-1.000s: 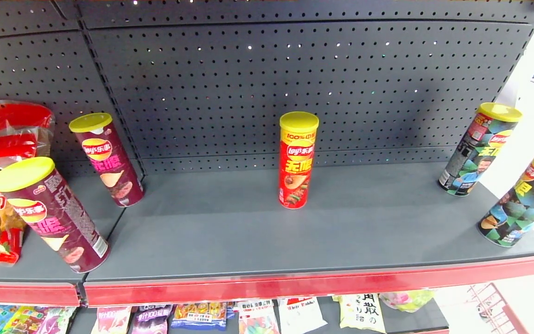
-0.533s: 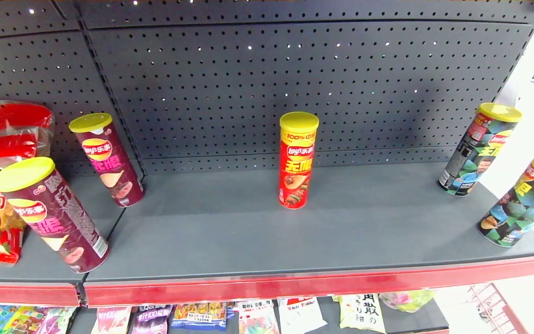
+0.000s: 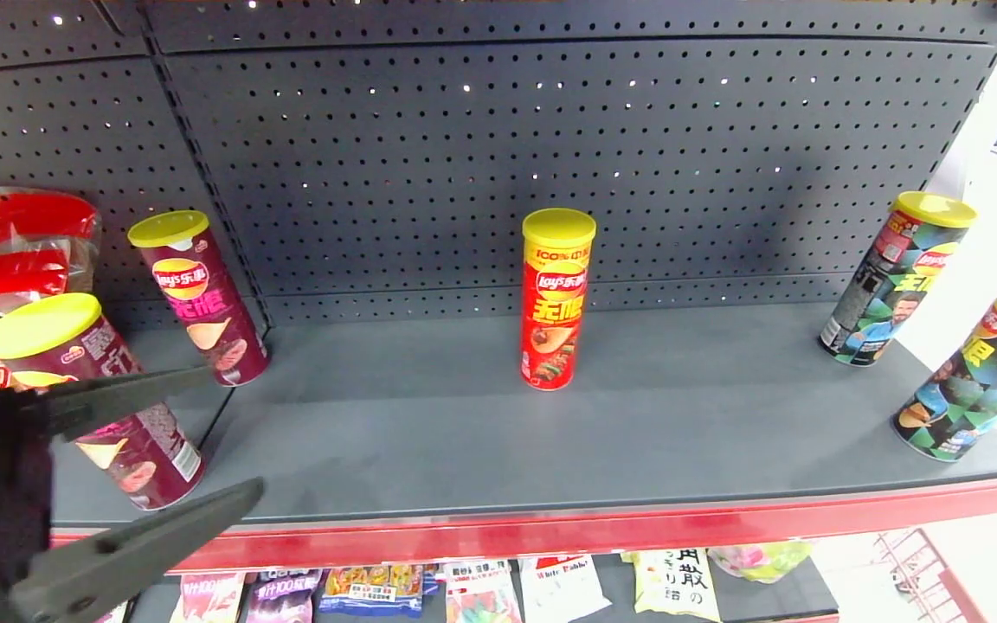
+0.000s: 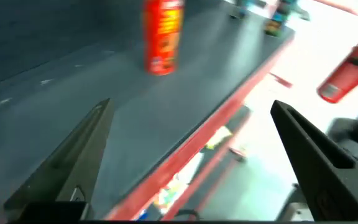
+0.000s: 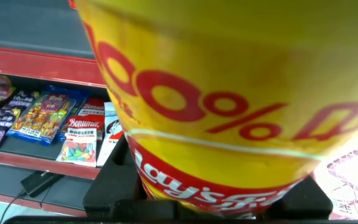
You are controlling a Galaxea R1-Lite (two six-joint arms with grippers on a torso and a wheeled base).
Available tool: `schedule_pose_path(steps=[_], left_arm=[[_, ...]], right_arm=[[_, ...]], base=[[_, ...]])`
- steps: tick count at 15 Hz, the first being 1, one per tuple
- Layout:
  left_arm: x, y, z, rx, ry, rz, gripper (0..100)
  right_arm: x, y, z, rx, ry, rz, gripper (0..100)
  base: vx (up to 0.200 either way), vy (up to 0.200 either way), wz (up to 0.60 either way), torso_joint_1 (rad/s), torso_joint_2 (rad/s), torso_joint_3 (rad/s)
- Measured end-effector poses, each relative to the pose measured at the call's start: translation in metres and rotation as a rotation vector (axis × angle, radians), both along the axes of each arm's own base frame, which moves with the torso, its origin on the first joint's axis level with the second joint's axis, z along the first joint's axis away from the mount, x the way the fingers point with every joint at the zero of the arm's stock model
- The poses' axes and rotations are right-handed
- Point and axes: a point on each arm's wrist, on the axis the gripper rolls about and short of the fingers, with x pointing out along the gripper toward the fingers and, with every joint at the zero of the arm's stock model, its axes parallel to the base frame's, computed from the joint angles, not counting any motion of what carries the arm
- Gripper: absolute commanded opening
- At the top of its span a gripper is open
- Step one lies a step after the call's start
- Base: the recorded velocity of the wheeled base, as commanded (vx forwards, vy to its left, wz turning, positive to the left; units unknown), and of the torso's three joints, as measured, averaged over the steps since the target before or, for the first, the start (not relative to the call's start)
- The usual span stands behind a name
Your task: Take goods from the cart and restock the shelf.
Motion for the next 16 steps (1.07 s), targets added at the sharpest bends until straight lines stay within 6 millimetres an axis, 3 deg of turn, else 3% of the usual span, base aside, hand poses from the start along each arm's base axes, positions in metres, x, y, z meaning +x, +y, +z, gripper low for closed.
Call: schedule_pose_path(steps=[8, 12, 16], left_arm=[[0.159, -0.099, -0.011, 0.008, -0.059, -0.130, 100], [0.204, -0.131, -0.024, 0.005, -0.082, -0.191, 100], [0.231, -0.151, -0.027, -0.007, -0.111, -0.205, 100]], right_arm=[[0.000, 0.000, 0.000, 0.004, 0.003, 0.000, 0], [0.000, 0.000, 0.000, 0.006, 0.002, -0.001, 0], [0.000, 0.000, 0.000, 0.006, 0.003, -0.001, 0]], base=[[0.000, 0.000, 0.00, 0.000, 0.00, 0.000], [0.000, 0.000, 0.00, 0.000, 0.00, 0.000], [0.000, 0.000, 0.00, 0.000, 0.00, 0.000]])
